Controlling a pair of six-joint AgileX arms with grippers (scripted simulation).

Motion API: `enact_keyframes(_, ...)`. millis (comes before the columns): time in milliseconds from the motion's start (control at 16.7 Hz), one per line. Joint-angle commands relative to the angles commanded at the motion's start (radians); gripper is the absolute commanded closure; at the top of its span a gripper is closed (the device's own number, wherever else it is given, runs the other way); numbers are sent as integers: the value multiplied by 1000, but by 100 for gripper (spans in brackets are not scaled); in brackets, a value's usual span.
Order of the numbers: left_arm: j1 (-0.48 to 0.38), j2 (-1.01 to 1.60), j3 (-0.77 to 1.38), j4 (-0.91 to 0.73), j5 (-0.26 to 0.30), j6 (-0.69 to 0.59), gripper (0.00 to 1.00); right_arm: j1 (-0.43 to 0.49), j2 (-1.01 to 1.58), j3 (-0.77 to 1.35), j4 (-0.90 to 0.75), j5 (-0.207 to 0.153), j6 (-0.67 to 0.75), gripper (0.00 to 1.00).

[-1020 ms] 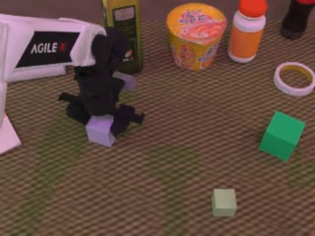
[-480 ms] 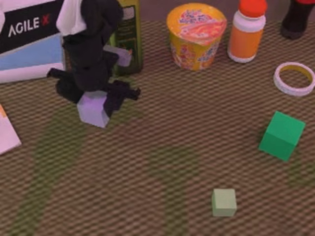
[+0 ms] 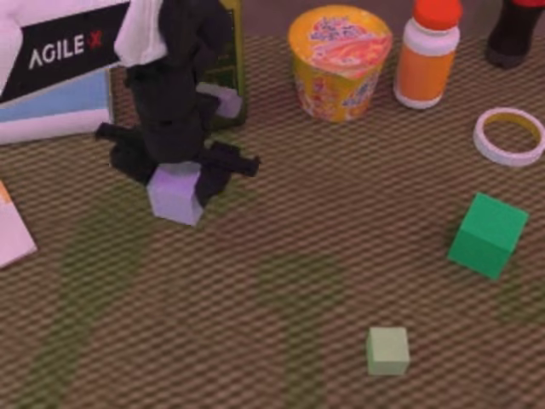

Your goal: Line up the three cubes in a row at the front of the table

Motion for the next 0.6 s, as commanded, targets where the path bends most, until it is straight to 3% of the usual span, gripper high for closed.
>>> enact_keyframes(180,-96,-19,-19,-6,-4,-159,100,0,0,0,0,0,0,0)
enact_keyframes(600,-383,-98,-103,-15,-13,-678,100,0,0,0,0,0,0,0)
